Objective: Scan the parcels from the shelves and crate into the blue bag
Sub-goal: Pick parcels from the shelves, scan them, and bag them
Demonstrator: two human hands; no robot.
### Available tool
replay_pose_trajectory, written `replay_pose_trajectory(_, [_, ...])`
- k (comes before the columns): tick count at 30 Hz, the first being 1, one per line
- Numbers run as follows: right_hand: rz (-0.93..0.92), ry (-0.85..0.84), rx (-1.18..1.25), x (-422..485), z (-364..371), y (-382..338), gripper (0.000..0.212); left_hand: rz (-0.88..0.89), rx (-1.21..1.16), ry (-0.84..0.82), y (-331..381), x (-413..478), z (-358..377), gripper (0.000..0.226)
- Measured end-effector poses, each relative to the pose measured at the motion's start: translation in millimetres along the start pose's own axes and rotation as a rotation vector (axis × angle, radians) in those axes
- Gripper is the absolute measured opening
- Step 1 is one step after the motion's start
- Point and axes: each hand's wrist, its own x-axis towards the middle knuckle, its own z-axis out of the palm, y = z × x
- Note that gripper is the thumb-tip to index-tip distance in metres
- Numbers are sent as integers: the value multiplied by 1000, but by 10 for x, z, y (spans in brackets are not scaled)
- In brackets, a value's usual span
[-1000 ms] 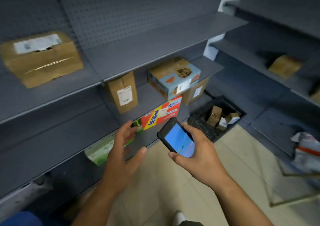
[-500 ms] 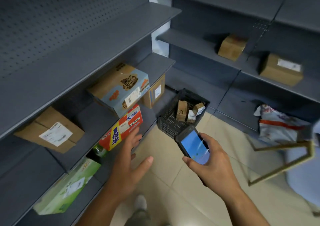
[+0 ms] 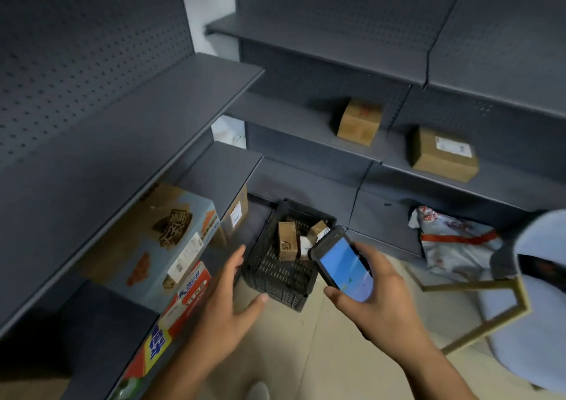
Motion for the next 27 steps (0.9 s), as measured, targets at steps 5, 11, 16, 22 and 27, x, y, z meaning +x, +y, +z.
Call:
replay_pose_trajectory(5, [-25,71,-10,521,-128,-126,82,92,50,-14,265,847,-98,81])
replay_pose_trajectory(11, [-7,67,41,1239,-290,144,82,136,128,32,548,1563,153,85])
replay_pose_trajectory(16, [-14,9,72,2003,-402,555,85,68,151,126,683,2009,408,85])
replay_pose_trajectory(22, [55,-154,146,2997,-336,1168,85,3,201,197,838,2361,725,78])
replay_pose_trajectory(27, [44,-193,192,3571,-137,1576,78,-77,299,233,800,2684,975,71])
